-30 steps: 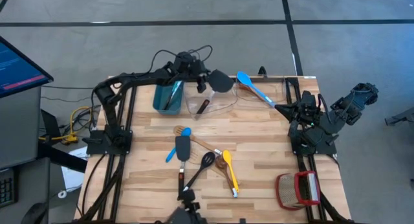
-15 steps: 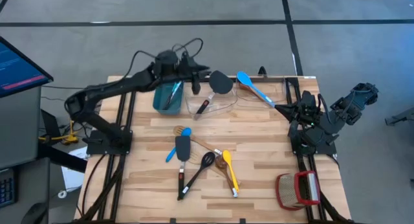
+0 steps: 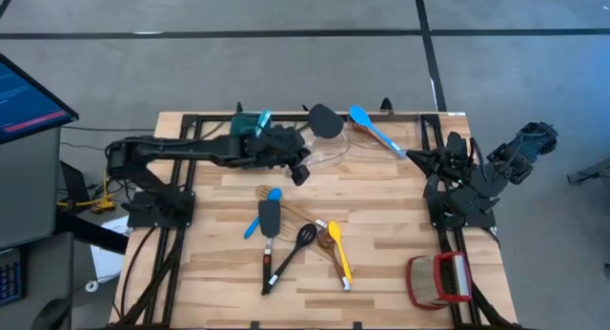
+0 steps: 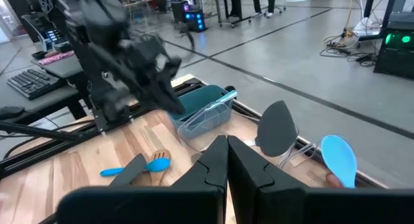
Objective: Pick & Place Kitchen Items
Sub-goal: Adjust the left transparent bin
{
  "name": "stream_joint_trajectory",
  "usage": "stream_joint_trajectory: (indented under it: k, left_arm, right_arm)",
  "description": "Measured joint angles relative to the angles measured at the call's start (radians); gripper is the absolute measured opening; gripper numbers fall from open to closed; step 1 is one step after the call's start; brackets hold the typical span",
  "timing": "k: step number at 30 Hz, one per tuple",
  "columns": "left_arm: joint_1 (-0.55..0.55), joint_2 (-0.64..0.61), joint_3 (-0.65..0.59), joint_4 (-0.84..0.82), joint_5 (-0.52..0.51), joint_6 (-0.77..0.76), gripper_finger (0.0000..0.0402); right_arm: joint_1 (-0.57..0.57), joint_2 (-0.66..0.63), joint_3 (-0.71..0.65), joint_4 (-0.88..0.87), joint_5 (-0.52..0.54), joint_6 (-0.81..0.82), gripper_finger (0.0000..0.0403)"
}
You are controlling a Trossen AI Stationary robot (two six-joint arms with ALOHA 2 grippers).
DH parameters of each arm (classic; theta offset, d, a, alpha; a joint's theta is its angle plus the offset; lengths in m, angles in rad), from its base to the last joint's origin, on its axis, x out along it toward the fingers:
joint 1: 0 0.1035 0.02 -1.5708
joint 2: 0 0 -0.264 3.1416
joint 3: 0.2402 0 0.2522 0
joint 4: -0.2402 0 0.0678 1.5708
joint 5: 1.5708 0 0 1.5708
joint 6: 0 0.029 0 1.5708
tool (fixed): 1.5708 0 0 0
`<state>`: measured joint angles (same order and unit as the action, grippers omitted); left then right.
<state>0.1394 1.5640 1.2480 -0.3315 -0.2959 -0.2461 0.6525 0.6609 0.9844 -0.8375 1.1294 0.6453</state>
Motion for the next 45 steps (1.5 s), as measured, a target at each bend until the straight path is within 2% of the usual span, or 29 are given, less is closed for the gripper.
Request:
stream_joint_trajectory:
  k: [5, 10, 14, 17, 22, 28, 36, 45]
  left_arm:
    - [-0.002, 0.104, -0.001, -0.035, 0.065, -0.051, 0.0001]
    - [-0.003, 0.217, -0.001, -0.036, 0.081, -0.068, 0.0001]
    - [-0.003, 0.282, -0.001, -0.036, 0.142, -0.107, 0.0001]
    - [-0.003, 0.313, -0.001, -0.041, 0.146, -0.109, 0.0001]
    - [0.017, 0.333, -0.001, -0.076, 0.119, -0.110, 0.0001]
    - [0.058, 0.329, -0.001, -0.077, 0.015, -0.081, 0.0001]
    - [0.121, 0.328, -0.001, -0.060, 0.005, -0.067, 0.0001]
    - [0.142, 0.328, -0.001, 0.070, 0.004, -0.015, 0.0001]
  right_arm:
    - [0.001, 0.000, 0.000, 0.000, -0.001, 0.001, 0.0000]
    - [0.000, 0.000, 0.000, 0.000, -0.002, 0.002, 0.0000]
    - [0.000, 0.000, 0.000, 0.000, -0.002, 0.002, 0.0000]
    - [0.000, 0.000, 0.000, 0.000, -0.002, 0.002, 0.0000]
    - [0.000, 0.000, 0.000, 0.000, -0.002, 0.002, 0.0000]
    - [0.000, 0.000, 0.000, 0.000, -0.002, 0.001, 0.0000]
    - [0.000, 0.000, 0.000, 0.000, -0.001, 0.001, 0.0000]
    - [0.000, 0.000, 0.000, 0.000, 0.000, 0.001, 0.0000]
